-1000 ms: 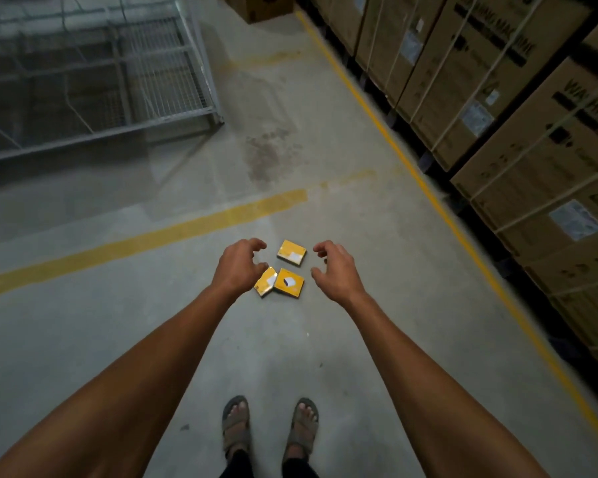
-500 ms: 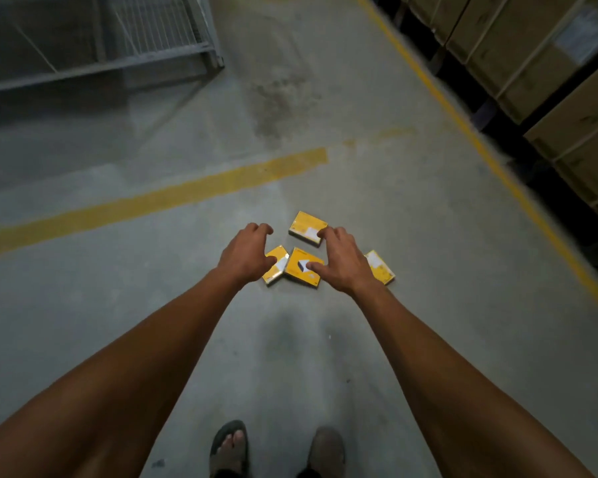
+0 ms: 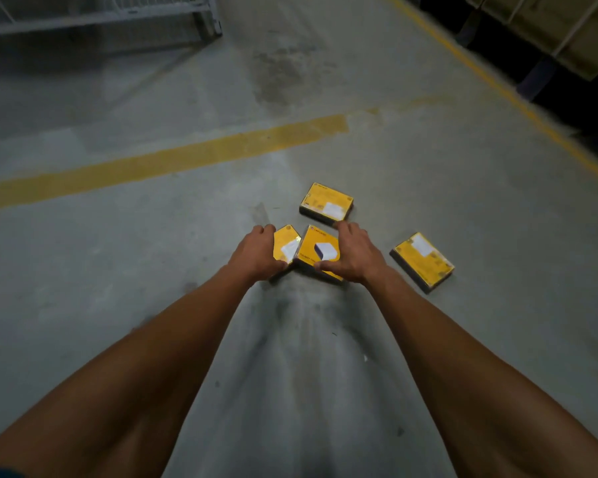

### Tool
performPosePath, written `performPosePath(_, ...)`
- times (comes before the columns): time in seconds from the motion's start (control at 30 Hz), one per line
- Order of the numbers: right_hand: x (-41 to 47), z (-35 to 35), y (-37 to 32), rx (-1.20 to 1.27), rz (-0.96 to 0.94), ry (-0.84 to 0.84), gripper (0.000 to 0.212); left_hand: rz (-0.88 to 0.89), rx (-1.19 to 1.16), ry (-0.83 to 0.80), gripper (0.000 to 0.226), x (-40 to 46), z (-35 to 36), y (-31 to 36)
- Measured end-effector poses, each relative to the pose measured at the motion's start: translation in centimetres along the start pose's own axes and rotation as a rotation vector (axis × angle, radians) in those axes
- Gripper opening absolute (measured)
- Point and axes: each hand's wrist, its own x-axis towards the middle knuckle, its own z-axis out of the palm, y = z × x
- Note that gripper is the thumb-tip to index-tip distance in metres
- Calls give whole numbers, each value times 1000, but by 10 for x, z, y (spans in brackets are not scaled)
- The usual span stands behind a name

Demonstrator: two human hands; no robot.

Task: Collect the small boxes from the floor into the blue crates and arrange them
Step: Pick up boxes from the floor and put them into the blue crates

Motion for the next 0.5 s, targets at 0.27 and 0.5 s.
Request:
performPosePath(0.27, 59, 82, 18, -113, 7, -39, 135, -32, 51, -14, 119, 54, 78, -41)
performPosePath(0.5, 73, 104, 34, -204, 41, -7, 134, -74, 110, -5, 120, 70, 92, -46)
